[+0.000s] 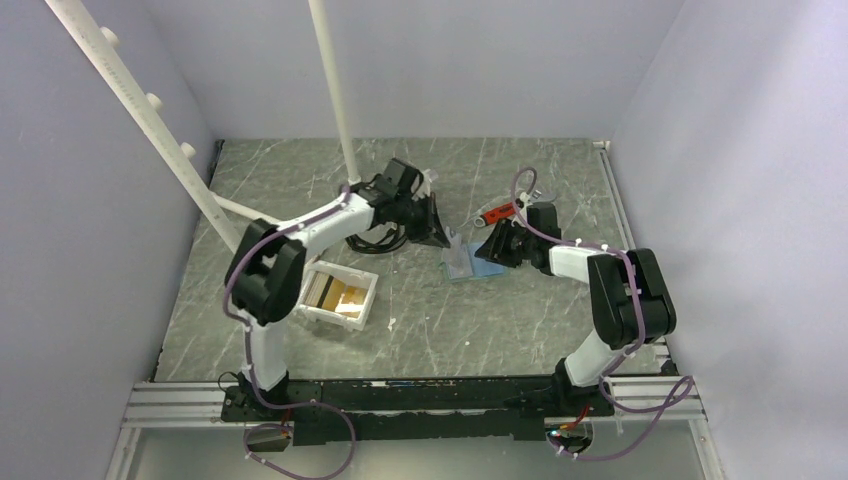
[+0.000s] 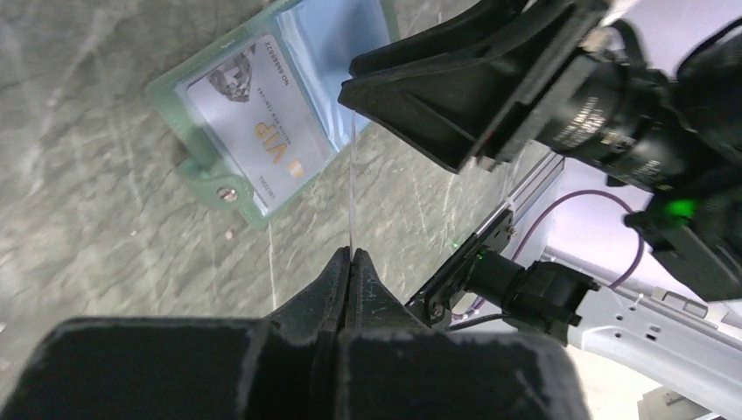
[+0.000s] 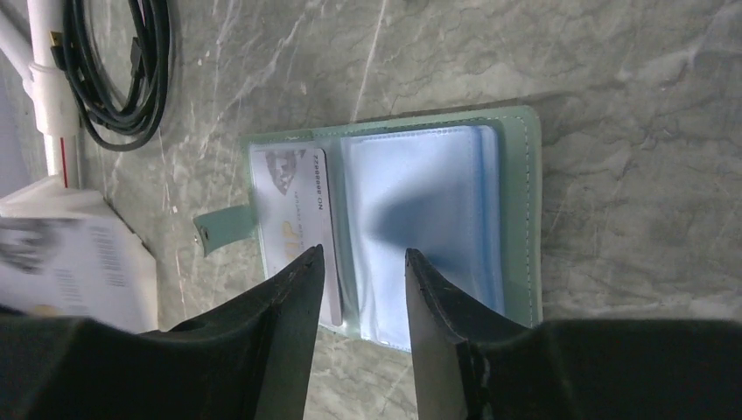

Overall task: Put the credit cards into the card holder
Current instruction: Insert the credit card into the card holder.

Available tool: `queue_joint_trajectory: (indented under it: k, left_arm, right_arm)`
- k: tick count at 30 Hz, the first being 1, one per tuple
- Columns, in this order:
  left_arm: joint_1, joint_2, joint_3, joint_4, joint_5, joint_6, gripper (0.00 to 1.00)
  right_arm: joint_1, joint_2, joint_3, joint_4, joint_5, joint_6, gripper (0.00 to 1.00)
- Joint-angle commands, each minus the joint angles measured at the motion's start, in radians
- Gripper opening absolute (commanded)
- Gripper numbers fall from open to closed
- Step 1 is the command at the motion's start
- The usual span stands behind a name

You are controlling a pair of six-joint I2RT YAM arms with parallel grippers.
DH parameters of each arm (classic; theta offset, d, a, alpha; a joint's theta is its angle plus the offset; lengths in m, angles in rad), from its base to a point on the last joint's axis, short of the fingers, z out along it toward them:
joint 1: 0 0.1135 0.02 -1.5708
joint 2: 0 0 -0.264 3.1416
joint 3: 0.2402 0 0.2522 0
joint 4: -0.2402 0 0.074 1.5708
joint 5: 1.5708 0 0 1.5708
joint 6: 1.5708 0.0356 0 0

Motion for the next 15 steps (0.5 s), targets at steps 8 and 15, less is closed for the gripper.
queue_joint_trajectory:
  k: [8, 15]
  left_arm:
    - [-0.036, 0.196, 0.103, 0.161, 0.091, -0.078, 0.0]
    - [-0.034, 0.259, 0.087, 0.212, 0.13, -0.154, 0.0]
  right_arm:
    - [-0.02, 0.026, -0.043, 0.051, 0.009, 0.06, 0.31]
    - [-0.047, -0.052, -0.052, 0.041, 0.001, 0.059, 0.33]
